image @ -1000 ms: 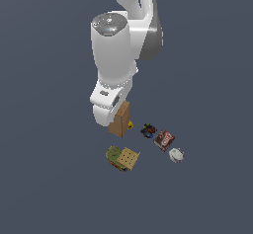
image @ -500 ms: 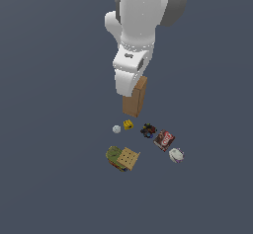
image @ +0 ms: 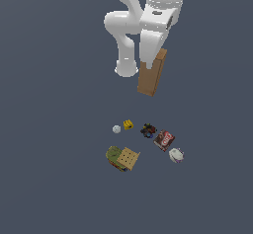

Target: Pick up a designated object from a clutter of objects.

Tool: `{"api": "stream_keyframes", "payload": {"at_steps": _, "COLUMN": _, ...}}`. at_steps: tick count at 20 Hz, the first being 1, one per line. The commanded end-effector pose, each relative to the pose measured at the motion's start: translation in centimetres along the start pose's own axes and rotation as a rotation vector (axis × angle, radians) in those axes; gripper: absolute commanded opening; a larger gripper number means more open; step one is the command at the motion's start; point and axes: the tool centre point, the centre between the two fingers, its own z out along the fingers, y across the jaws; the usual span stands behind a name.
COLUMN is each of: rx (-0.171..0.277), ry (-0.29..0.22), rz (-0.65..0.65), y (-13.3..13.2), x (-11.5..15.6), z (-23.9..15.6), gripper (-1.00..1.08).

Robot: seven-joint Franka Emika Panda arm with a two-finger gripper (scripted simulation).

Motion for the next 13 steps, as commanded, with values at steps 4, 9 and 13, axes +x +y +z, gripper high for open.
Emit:
{"api": "stream_keyframes", "payload": {"at_steps": 4, "rx": -0.006, "ry": 0.005, "rz": 0.000, "y": -3.0, "x": 1.5, "z": -3.3, "gripper": -1.00}}
{"api": "stream_keyframes", "payload": {"at_steps": 9, "rx": -0.006, "ry": 0.006, "rz": 0.001, "y": -4.5, "x": 2.3, "z": -4.8, "gripper": -1.00}}
{"api": "stream_keyframes", "payload": {"at_steps": 13, "rx": -0.006, "ry": 0.007, "rz": 0.001, "y": -4.8, "x": 2.5, "z": -5.1, "gripper": -1.00}}
